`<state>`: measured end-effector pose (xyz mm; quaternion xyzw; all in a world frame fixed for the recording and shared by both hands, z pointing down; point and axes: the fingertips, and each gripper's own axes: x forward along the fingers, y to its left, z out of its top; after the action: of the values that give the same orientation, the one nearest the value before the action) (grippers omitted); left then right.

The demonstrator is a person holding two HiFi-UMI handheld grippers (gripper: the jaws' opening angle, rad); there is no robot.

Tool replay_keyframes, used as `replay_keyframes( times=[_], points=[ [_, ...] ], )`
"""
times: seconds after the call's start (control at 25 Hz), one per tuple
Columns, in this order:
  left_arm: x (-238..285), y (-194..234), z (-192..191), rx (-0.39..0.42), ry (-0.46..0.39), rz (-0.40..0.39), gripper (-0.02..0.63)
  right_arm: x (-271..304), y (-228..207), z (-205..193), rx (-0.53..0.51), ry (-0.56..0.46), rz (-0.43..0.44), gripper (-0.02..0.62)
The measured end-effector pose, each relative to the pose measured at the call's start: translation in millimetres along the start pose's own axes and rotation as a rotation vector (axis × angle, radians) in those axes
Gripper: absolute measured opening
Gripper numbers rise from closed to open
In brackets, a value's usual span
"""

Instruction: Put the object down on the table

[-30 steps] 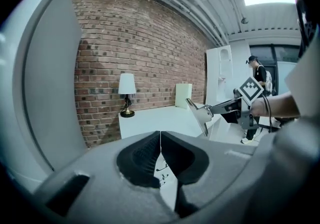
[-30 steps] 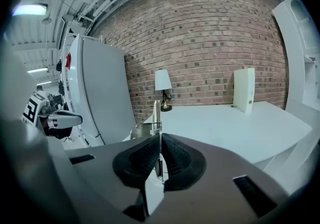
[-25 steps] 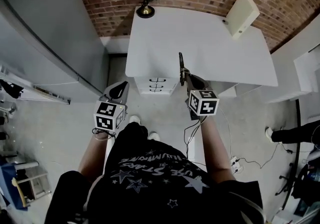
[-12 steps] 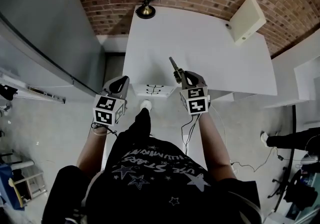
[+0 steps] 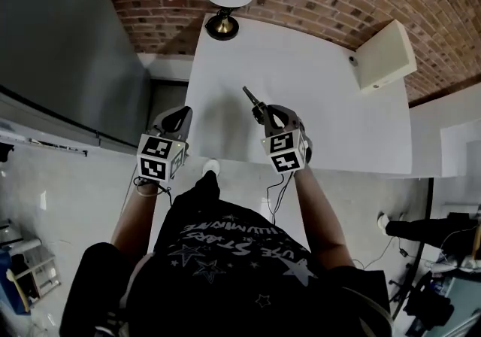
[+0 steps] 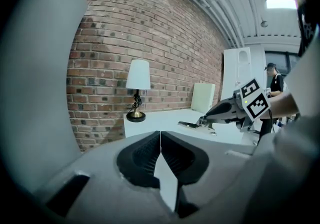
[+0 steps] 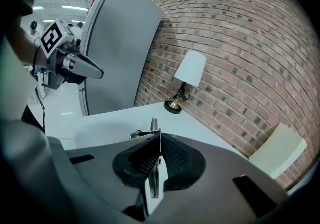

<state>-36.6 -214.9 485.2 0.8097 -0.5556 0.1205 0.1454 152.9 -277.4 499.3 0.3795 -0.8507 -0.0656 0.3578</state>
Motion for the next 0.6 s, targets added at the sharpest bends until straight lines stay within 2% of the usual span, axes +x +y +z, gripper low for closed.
replay_keyframes(
  times=[0.28,0.6],
  points=[
    [43.3,57.0,15.8,-0.029,0.000,0.039,0.021,77.0,-19.6,45.0,-0.208,-0.018,0.047,0.011],
    [80.6,114.4,21.7,-0.061,0.015,0.079,0.021,157.8,-17.6,83.3,-0.435,-0.055,0.131,0.011]
  ],
)
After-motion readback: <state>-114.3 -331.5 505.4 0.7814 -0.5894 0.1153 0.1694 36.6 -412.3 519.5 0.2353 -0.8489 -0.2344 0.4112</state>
